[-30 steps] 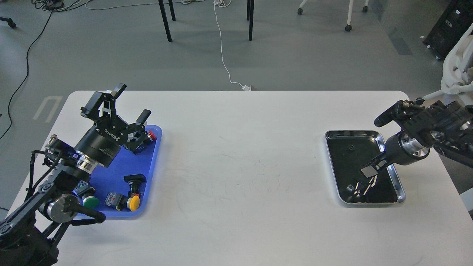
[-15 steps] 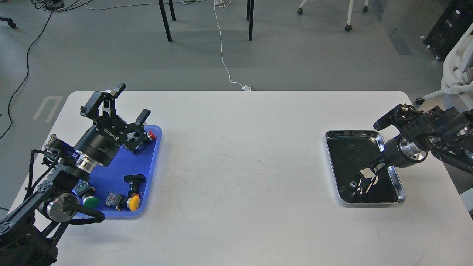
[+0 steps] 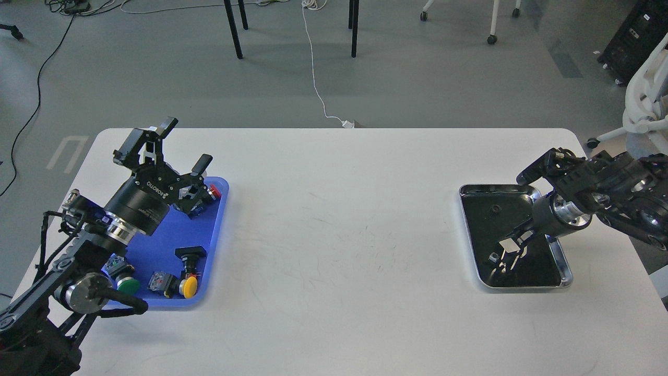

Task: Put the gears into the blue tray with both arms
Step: 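Lift the black part and carry it toward the table center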

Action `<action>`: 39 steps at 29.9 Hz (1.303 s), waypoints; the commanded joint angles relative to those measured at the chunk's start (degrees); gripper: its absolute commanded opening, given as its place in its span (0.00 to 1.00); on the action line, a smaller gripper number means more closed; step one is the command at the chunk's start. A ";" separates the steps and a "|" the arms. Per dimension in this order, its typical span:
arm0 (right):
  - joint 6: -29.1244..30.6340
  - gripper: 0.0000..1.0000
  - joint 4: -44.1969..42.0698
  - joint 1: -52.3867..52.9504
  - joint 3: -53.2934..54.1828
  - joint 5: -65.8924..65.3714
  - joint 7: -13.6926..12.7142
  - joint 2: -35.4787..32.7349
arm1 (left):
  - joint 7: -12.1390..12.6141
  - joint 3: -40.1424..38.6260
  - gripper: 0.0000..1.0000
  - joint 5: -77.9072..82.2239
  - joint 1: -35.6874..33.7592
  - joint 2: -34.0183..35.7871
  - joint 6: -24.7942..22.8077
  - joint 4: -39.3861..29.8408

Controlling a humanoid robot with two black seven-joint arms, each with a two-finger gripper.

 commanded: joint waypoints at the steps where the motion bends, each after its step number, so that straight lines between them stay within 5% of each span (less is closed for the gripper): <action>1: 0.06 0.46 0.07 -0.08 -0.02 0.00 -0.01 0.09 | 0.00 0.00 0.98 0.00 0.01 0.01 0.00 0.00; 4: 0.06 0.31 0.07 0.01 -0.10 0.00 -0.01 0.00 | 0.00 0.00 0.98 0.00 0.01 -0.08 0.00 0.00; 11: 0.14 0.15 0.16 -0.08 -0.28 0.00 -0.01 -0.08 | 0.09 0.00 0.98 0.00 -0.08 -0.08 0.00 0.00; 31: 0.58 0.13 6.13 10.11 -0.02 1.13 -0.01 -0.79 | 0.26 0.00 0.98 0.00 0.01 1.59 0.00 -1.75; 39: 0.76 0.14 7.54 13.19 -0.19 11.15 -0.01 9.04 | 0.18 0.00 0.98 0.00 0.10 2.73 0.00 -1.93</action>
